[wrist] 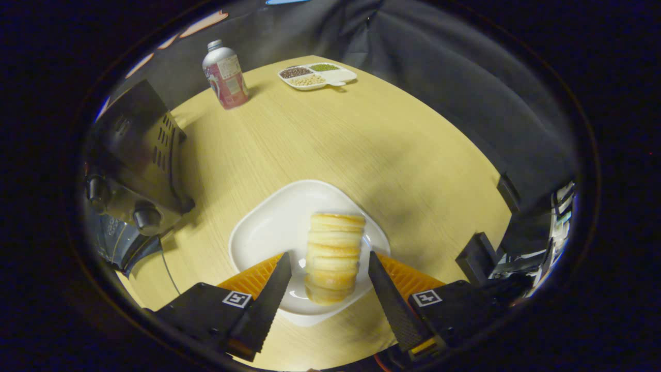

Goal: Open the toaster oven, put the food inside, and close the toaster oven door.

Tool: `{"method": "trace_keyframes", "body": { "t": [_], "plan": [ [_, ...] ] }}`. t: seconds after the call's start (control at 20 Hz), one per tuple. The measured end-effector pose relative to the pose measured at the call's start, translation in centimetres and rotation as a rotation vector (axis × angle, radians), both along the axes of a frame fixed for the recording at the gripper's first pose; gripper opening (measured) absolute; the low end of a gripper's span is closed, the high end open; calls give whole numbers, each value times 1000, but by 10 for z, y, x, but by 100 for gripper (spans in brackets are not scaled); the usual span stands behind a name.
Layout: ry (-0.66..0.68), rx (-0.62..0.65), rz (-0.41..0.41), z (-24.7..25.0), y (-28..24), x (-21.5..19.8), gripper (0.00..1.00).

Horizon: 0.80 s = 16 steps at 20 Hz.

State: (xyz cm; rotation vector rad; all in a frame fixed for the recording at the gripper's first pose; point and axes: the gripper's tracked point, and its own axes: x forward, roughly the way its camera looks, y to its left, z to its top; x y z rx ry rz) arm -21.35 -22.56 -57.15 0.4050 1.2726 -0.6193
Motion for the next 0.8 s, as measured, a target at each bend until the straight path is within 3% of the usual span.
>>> {"method": "trace_keyframes", "body": {
  "t": [0.1, 0.55, 0.8],
  "plan": [
    [-19, 24, -15, -2, 1, 5, 95],
    [-45, 24, -5, 3, 3, 10, 25],
    [-200, 19, -64, 47, 28, 23, 25]
  ]
}}
